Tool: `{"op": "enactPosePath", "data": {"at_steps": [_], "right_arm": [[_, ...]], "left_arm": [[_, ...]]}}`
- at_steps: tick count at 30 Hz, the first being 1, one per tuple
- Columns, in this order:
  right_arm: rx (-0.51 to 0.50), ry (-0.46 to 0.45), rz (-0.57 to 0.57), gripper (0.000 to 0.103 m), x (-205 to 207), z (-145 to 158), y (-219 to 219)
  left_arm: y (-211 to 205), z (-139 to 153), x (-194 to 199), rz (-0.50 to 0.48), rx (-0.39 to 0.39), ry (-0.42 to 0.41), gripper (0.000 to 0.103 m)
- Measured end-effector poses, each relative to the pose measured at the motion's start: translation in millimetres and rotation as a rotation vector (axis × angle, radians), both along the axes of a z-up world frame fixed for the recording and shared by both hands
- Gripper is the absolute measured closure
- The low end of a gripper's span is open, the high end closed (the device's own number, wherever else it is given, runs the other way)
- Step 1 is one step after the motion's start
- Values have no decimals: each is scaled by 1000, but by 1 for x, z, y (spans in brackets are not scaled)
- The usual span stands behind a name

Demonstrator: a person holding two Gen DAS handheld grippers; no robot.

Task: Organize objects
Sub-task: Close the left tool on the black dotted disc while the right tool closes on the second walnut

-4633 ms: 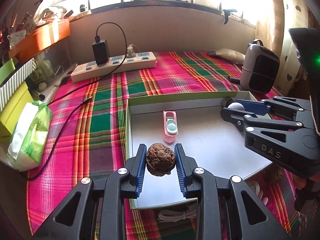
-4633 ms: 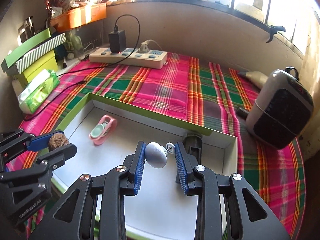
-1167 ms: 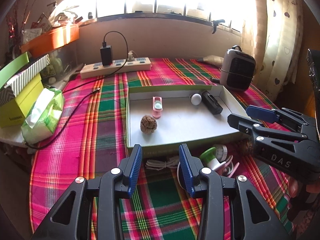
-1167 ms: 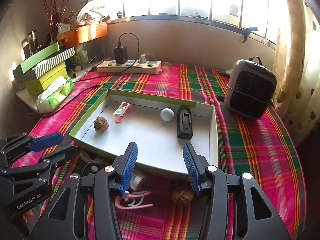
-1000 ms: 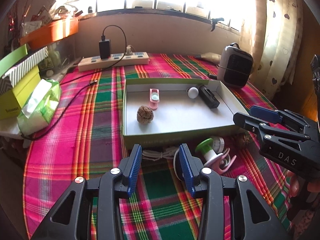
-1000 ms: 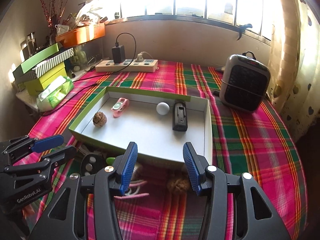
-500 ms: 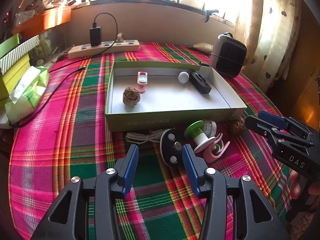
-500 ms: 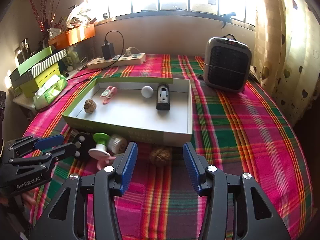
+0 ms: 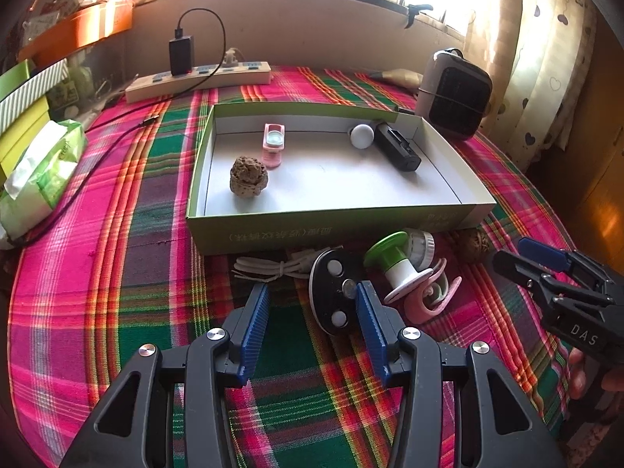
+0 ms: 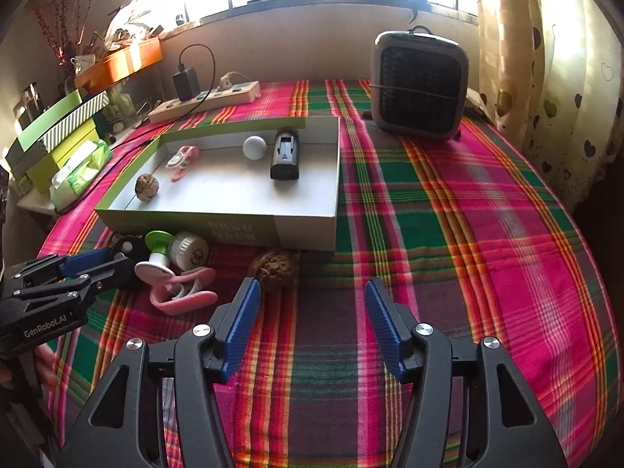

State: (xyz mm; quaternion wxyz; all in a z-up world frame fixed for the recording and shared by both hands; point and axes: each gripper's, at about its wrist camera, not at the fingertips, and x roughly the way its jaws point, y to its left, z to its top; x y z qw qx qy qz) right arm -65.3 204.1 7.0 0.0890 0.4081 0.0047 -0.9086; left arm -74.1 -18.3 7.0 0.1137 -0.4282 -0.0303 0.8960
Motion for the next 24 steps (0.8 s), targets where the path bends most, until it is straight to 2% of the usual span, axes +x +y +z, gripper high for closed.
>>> {"op": "enactPosePath", "data": {"at_steps": [7, 24], "right_arm": [[-16, -26, 22, 46, -10, -6, -6], [38, -48, 36, 46, -28, -14, -16]], "left_arm": [[3, -2, -2, -11, 2, -7, 59], [5, -2, -8, 5, -6, -7, 59]]}}
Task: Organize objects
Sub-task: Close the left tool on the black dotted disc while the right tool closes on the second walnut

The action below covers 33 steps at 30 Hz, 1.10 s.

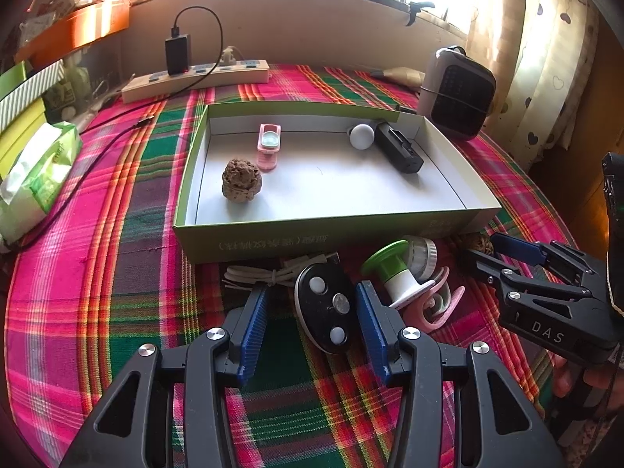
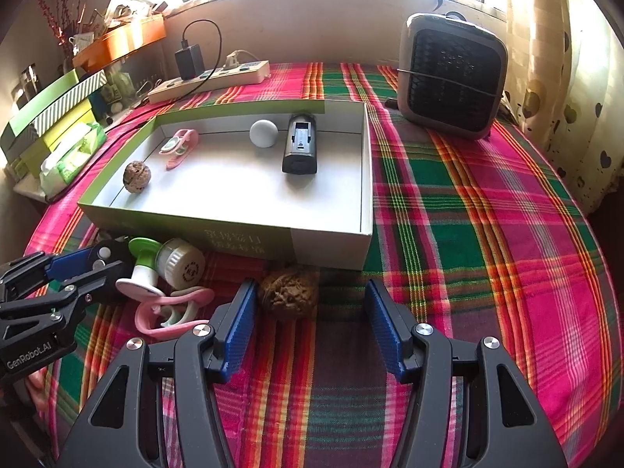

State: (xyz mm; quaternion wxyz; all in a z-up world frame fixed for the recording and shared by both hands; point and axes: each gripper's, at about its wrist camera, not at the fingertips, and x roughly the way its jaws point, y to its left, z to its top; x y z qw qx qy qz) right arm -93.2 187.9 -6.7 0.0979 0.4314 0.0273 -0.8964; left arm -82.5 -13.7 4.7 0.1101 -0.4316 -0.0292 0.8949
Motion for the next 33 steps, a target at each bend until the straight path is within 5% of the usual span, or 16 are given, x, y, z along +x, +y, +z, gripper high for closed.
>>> {"op": "enactPosePath", "data": {"at_steps": [8, 19, 33], "right_arm": [[11, 1, 5, 47, 1, 0, -1], [5, 8, 7, 70, 3, 2, 0], [-1, 9, 8, 70, 4, 2, 0]], "left_arm": [[-1, 0, -1, 5, 2, 0, 62], [2, 1, -1, -6, 10, 2, 75], [2, 1, 0, -2, 12, 4, 76]]}}
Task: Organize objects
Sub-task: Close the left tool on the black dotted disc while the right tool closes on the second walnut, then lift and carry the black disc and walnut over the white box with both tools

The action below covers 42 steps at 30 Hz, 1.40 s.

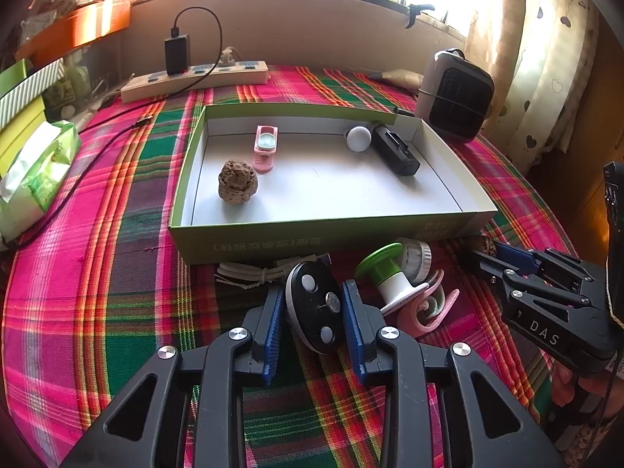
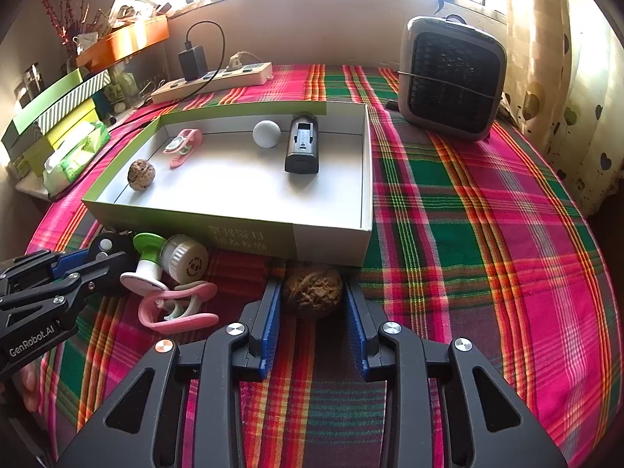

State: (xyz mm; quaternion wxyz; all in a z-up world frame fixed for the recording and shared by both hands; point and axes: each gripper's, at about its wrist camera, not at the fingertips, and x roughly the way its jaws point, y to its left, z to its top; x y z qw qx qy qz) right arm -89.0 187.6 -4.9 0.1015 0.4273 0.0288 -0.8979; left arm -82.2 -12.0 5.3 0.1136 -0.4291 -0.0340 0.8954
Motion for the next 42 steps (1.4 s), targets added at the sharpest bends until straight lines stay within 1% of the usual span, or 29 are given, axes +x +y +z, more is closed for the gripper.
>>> {"op": "enactPosePath", "data": {"at_steps": [19, 32, 42], "right_arm": [[-8, 10, -2, 70, 4, 4, 1], [-22, 40, 9, 70, 8, 17, 0], [-24, 81, 51, 70, 0, 34, -12]], "left_arm": [[-4, 4, 3, 8, 3, 13, 78], [-6, 22, 10, 18, 25, 60, 78], [-8, 35, 2, 21, 32, 94, 78]]}}
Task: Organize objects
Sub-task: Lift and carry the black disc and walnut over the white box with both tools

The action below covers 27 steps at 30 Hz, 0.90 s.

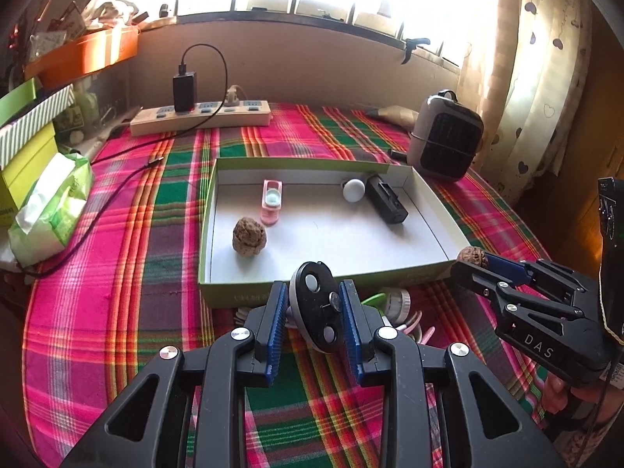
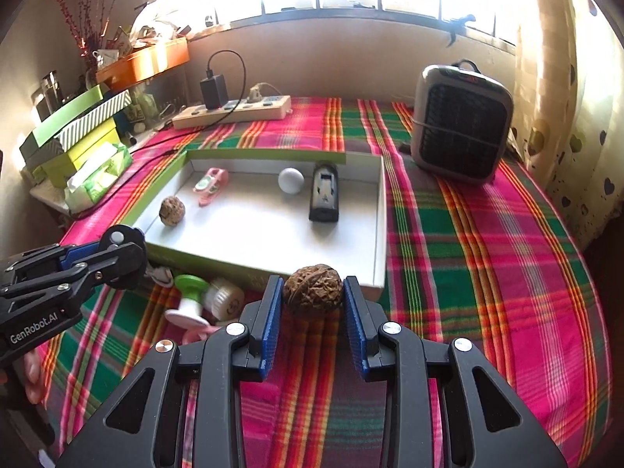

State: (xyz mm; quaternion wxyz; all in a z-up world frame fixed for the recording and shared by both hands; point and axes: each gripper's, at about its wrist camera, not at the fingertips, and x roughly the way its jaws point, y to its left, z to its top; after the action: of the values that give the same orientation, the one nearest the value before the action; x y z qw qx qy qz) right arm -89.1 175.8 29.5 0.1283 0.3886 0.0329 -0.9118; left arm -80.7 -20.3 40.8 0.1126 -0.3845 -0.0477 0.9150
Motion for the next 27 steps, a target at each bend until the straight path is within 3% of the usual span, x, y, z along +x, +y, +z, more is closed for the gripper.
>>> {"op": "enactPosePath", "data": {"at_steps": [18, 27], "right_arm": [[31, 38, 117, 70, -58, 15, -44], [54, 0, 151, 70, -93, 6, -64]], "left_arm": [[-5, -6, -37, 23, -3, -17, 78], [-5, -15, -51, 18, -10, -43, 78]]}}
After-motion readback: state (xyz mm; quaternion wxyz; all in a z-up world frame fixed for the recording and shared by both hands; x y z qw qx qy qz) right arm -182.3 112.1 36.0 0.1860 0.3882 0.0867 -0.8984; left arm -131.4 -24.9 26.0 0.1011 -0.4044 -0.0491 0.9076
